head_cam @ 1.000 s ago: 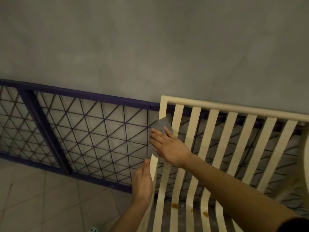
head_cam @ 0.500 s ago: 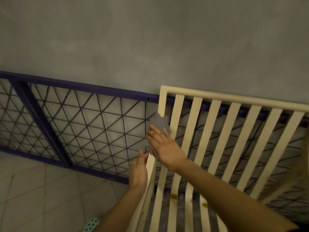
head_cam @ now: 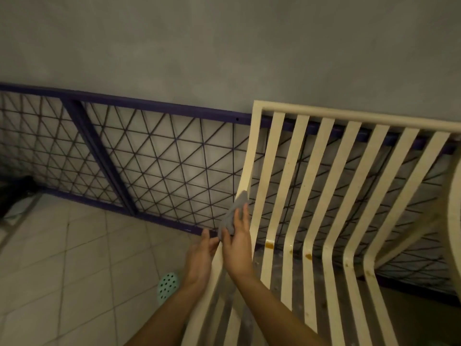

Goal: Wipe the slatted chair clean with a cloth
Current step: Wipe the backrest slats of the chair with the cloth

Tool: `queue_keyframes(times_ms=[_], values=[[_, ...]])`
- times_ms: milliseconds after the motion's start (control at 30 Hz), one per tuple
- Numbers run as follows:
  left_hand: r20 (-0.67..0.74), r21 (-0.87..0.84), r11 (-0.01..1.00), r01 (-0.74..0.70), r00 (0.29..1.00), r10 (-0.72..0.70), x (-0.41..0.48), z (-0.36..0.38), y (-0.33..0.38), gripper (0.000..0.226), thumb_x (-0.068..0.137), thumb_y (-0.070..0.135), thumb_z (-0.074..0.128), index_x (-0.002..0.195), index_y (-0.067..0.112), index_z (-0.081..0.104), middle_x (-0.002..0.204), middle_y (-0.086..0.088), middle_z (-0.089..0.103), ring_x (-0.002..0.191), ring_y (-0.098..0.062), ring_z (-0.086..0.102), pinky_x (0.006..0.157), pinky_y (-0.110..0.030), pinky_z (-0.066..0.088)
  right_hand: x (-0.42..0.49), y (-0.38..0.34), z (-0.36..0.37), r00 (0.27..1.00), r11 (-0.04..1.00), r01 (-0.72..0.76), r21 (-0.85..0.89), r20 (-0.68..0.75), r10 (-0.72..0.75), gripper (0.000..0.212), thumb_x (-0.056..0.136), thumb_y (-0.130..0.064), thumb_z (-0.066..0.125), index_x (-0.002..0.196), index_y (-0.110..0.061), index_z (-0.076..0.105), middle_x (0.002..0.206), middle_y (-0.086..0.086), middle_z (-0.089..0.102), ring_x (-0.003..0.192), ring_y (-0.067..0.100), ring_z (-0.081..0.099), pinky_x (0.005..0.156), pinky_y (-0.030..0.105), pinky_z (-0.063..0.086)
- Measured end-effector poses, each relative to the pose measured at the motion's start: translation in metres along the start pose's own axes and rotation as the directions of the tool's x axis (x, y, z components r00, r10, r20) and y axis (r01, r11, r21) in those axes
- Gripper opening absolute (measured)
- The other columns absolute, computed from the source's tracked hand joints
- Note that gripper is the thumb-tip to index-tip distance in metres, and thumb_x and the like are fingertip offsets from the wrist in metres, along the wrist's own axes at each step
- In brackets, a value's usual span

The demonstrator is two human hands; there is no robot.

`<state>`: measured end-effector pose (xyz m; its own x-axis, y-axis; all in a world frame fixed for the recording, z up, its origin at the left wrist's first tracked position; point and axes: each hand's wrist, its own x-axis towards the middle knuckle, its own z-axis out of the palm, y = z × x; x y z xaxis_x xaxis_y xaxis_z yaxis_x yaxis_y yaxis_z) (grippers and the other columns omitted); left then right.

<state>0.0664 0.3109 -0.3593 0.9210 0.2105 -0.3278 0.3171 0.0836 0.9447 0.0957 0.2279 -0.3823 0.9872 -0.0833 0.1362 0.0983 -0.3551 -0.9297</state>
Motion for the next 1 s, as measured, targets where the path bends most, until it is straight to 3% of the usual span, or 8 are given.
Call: queue_keyframes(times_ms=[100,200,333,467,567,767,900,1000], values=[[0.001,0.032,0.999,-0.025,1.0,0.025,-0.02,-0.007,-0.003,0.052,0.103,0.04,0.025,0.099,0.018,0.072,0.101,-0.002,0.072,0.097,-0.005,0.064,0.077,-0.017,0.044,-0.021,-0.008,0.006,0.983,0.979,-0.168,0.116,-0.058,0.175,0.064,0.098,-0.014,0.05,0.153,-0.016,0.016,0.159,-0.002,0.015,0.141,0.008,0.022,0.115,0.022,0.024],[0.036,0.144,0.989,-0.028,0.999,0.023,-0.035,-0.016,-0.007,0.054,0.102,0.046,0.025,0.1,0.022,0.074,0.095,0.002,0.074,0.094,-0.012,0.068,0.085,-0.028,0.05,-0.03,-0.014,0.004,0.935,0.891,-0.328,0.313,-0.029,0.354,0.055,0.095,-0.01,0.056,0.146,-0.011,0.035,0.129,0.006,0.054,0.116,0.016,0.052,0.101,0.027,0.043],[0.016,0.319,0.948,-0.004,1.0,-0.001,-0.05,-0.026,-0.015,0.056,0.094,0.063,0.027,0.097,0.029,0.072,0.09,0.002,0.073,0.088,-0.017,0.068,0.089,-0.04,0.052,-0.047,-0.016,-0.004,0.891,0.832,-0.434,0.347,0.027,0.453,0.013,0.092,-0.01,0.06,0.105,-0.013,0.063,0.103,0.008,0.068,0.101,0.026,0.065,0.091,0.037,0.053],[-0.029,0.377,0.926,-0.002,0.999,0.014,-0.062,-0.027,-0.023,0.079,0.074,0.082,0.02,0.112,0.031,0.068,0.103,0.001,0.071,0.095,-0.018,0.065,0.092,-0.044,0.05,-0.077,-0.02,0.002,0.879,0.827,-0.462,0.32,0.045,0.474,0.012,0.092,-0.015,0.061,0.102,-0.013,0.067,0.098,0.009,0.072,0.095,0.022,0.068,0.089,0.039,0.055],[-0.017,0.288,0.957,-0.023,0.999,0.029,-0.066,-0.028,-0.023,0.076,0.07,0.083,0.024,0.116,0.038,0.066,0.107,0.004,0.071,0.098,-0.015,0.066,0.095,-0.044,0.05,-0.106,-0.023,0.005,0.866,0.776,-0.487,0.401,0.103,0.49,0.013,0.092,-0.016,0.061,0.102,-0.021,0.066,0.096,0.005,0.073,0.091,0.02,0.07,0.088,0.044,0.056],[0.056,-0.02,0.999,0.036,0.998,-0.035,-0.065,-0.03,-0.019,0.058,0.099,0.053,0.027,0.123,0.016,0.064,0.117,-0.006,0.068,0.104,-0.015,0.063,0.09,-0.029,0.048,-0.144,-0.026,0.0,0.802,0.673,-0.595,0.439,0.276,0.53,0.02,0.09,-0.02,0.064,0.109,-0.014,0.065,0.096,0.009,0.074,0.087,0.024,0.072,0.083,0.046,0.058],[0.05,-0.106,0.992,0.072,0.996,-0.067,-0.06,-0.034,-0.024,0.061,0.098,0.054,0.026,0.113,0.013,0.068,0.108,-0.012,0.071,0.108,-0.023,0.064,0.099,-0.038,0.046,-0.114,-0.021,0.001,0.77,0.667,-0.635,0.389,0.254,0.585,0.021,0.091,-0.019,0.062,0.109,-0.008,0.064,0.098,0.014,0.072,0.09,0.026,0.07,0.087,0.045,0.057],[0.019,-0.126,0.99,0.068,0.998,-0.067,-0.058,-0.034,-0.026,0.062,0.099,0.052,0.026,0.119,0.008,0.066,0.111,-0.014,0.069,0.109,-0.022,0.061,0.098,-0.032,0.045,-0.081,-0.019,0.001,0.76,0.653,-0.642,0.401,0.221,0.611,0.021,0.09,-0.015,0.065,0.104,0.0,0.065,0.096,0.019,0.071,0.086,0.026,0.07,0.076,0.035,0.058]])
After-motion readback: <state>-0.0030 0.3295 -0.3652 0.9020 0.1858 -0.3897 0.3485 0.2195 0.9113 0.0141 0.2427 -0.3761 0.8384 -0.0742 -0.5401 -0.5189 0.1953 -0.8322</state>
